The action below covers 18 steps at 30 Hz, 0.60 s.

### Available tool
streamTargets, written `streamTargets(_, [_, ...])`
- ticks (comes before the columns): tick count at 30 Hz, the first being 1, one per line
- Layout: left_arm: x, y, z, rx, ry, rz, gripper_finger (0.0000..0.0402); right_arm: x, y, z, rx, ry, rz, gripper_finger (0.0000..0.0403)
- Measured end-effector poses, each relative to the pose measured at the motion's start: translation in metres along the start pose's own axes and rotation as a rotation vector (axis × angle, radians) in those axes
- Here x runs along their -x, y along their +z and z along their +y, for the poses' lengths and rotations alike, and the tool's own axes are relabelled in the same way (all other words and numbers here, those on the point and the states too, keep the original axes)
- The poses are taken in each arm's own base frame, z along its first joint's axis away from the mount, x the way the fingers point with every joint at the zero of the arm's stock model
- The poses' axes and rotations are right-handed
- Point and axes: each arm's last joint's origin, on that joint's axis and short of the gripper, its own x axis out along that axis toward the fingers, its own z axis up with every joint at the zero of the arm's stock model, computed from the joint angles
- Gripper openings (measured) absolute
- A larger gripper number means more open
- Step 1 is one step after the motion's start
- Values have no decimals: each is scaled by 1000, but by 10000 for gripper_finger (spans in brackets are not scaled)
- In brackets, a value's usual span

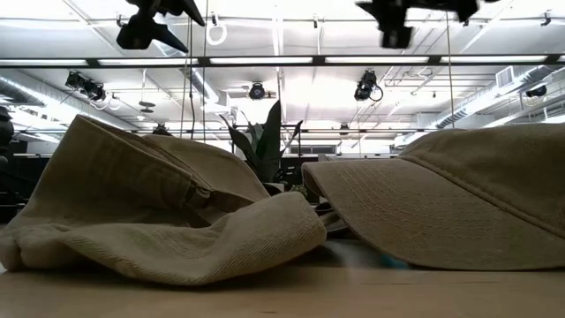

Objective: Pick & Place hat
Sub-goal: Put the black cap into the red bin

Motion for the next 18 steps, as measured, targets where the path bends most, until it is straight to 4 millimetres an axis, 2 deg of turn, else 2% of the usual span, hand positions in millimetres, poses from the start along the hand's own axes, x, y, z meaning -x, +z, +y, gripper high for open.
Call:
streamTargets(5, [2,-9,-8,-42,25,-77,238,5,-33,-3,-116,-350,-43,283])
streamTargets(10, [0,-12,-13,-68,41,-123,238,-5,-59,-14,-241,-573,9,279])
streamTargets(14, [-4,-12,-13,-92,69,-130,238,-21,-78,-36,-335,-606,-14,279])
streamTargets(18, [-7,-13,-14,-129,69,-114,238,-29,-103,-75,-432,-639,-38,279])
